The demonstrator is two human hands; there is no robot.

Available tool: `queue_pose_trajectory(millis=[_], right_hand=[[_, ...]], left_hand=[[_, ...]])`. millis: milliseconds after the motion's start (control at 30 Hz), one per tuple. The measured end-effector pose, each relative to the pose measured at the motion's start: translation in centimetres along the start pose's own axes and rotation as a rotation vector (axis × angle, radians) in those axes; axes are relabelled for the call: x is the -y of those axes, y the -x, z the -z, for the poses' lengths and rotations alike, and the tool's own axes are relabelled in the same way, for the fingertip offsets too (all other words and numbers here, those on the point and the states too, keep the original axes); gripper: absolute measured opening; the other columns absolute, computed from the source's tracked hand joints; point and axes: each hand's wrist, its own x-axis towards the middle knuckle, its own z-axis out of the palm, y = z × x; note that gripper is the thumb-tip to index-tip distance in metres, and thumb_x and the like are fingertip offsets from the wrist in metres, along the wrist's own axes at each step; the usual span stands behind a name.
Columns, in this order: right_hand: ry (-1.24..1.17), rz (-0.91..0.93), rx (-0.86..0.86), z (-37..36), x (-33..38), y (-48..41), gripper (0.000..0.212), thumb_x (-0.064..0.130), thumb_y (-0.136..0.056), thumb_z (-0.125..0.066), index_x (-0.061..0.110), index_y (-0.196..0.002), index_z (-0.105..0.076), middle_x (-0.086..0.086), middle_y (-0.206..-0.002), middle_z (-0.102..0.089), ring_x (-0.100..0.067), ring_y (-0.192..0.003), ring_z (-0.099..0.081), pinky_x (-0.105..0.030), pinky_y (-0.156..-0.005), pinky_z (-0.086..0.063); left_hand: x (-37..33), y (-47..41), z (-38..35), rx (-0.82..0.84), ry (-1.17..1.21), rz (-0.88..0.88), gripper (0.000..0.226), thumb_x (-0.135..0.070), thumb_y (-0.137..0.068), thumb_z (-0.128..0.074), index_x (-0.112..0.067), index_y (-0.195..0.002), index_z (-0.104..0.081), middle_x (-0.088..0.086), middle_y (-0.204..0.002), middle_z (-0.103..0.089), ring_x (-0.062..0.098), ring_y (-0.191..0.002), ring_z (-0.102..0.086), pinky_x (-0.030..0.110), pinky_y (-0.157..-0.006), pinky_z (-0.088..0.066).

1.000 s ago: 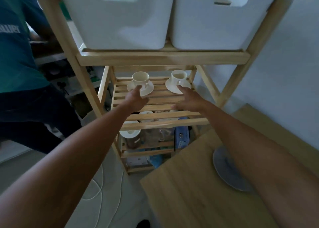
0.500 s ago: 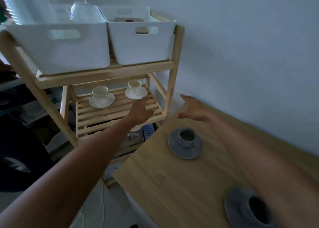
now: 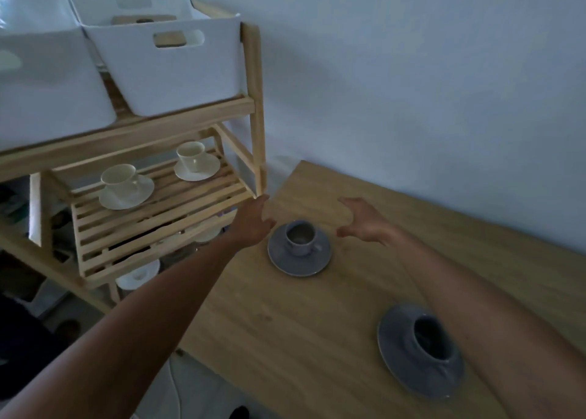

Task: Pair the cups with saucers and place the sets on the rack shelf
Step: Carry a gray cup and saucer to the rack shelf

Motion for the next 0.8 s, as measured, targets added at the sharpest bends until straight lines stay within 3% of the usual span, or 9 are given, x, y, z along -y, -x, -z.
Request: queue_pose_trajectory(millis=[200, 333, 400, 467, 600, 700, 800], right_hand=[[-0.012, -0.045, 0.096, -3.6, -1.2, -0.6, 0.088, 0.029, -0.079, -0.079, 0.012, -0.151, -0.031, -0.020, -0.149, -0.037, -0.033, -0.133, -0.041, -0.037, -0.106, -0.038], [-0.052, -0.043, 0.104, -5.6, -1.4, -0.9, 0.086, 0.024, -0.074, -0.084, 0.008, -0.146, -0.041, -0.013, -0.143, -0.050, -0.030, -0.130, -0.048, -0.030, -0.099, -0.042], [-0.092, -0.040, 0.098, -6.3, -1.7, -1.1, 0.070, 0.023, -0.071, -0.086, 0.009, -0.132, -0.055, -0.008, -0.127, -0.063, -0.027, -0.118, -0.058, -0.025, -0.084, -0.043], [-0.107, -0.023, 0.086, -6.8, -1.9, -1.3, 0.056, 0.024, -0.070, -0.086, 0.013, -0.120, -0.063, -0.003, -0.115, -0.067, -0.024, -0.110, -0.061, -0.028, -0.082, -0.044], [-0.147, -0.018, 0.084, -7.1, -1.8, -1.4, 0.061, 0.027, -0.071, -0.085, 0.020, -0.126, -0.061, 0.001, -0.124, -0.065, -0.018, -0.114, -0.058, -0.023, -0.085, -0.040], [-0.188, -0.021, 0.080, -7.3, -2.0, -1.6, 0.067, 0.026, -0.071, -0.086, 0.021, -0.131, -0.058, 0.001, -0.125, -0.065, -0.015, -0.110, -0.059, -0.021, -0.082, -0.039], [-0.244, -0.037, 0.084, -7.5, -2.0, -1.7, 0.067, 0.024, -0.072, -0.086, 0.022, -0.132, -0.056, 0.000, -0.123, -0.065, -0.016, -0.104, -0.062, -0.028, -0.079, -0.050]], left_hand=[[2.2, 0.7, -2.9, 0.041, -0.070, 0.050, 0.065, -0.025, -0.086, -0.067, -0.008, -0.142, -0.038, 0.020, -0.135, -0.050, 0.035, -0.125, -0.048, 0.044, -0.101, -0.042], [3.1, 0.8, -3.9, 0.148, -0.121, 0.070, 0.066, -0.026, -0.085, -0.064, -0.009, -0.142, -0.036, 0.026, -0.125, -0.056, 0.040, -0.117, -0.053, 0.049, -0.097, -0.046], [3.5, 1.0, -4.2, 0.167, -0.127, 0.063, 0.069, -0.028, -0.085, -0.065, -0.009, -0.144, -0.034, 0.024, -0.131, -0.052, 0.039, -0.123, -0.049, 0.049, -0.100, -0.043], [3.7, 1.1, -4.4, 0.171, -0.137, 0.042, 0.071, -0.033, -0.085, -0.065, -0.009, -0.144, -0.034, 0.023, -0.132, -0.052, 0.038, -0.126, -0.047, 0.047, -0.101, -0.042], [3.5, 1.6, -4.7, 0.195, -0.151, 0.003, 0.062, -0.041, -0.086, -0.061, -0.013, -0.137, -0.041, 0.013, -0.131, -0.057, 0.031, -0.122, -0.053, 0.045, -0.097, -0.045], [3.3, 1.7, -5.3, 0.158, -0.097, 0.013, 0.055, -0.034, -0.087, -0.062, -0.013, -0.135, -0.045, 0.009, -0.129, -0.060, 0.027, -0.119, -0.055, 0.034, -0.093, -0.044], [3.1, 1.8, -5.6, 0.145, -0.051, 0.027, 0.057, -0.029, -0.088, -0.063, -0.012, -0.139, -0.041, 0.011, -0.131, -0.059, 0.027, -0.120, -0.054, 0.031, -0.089, -0.041]])
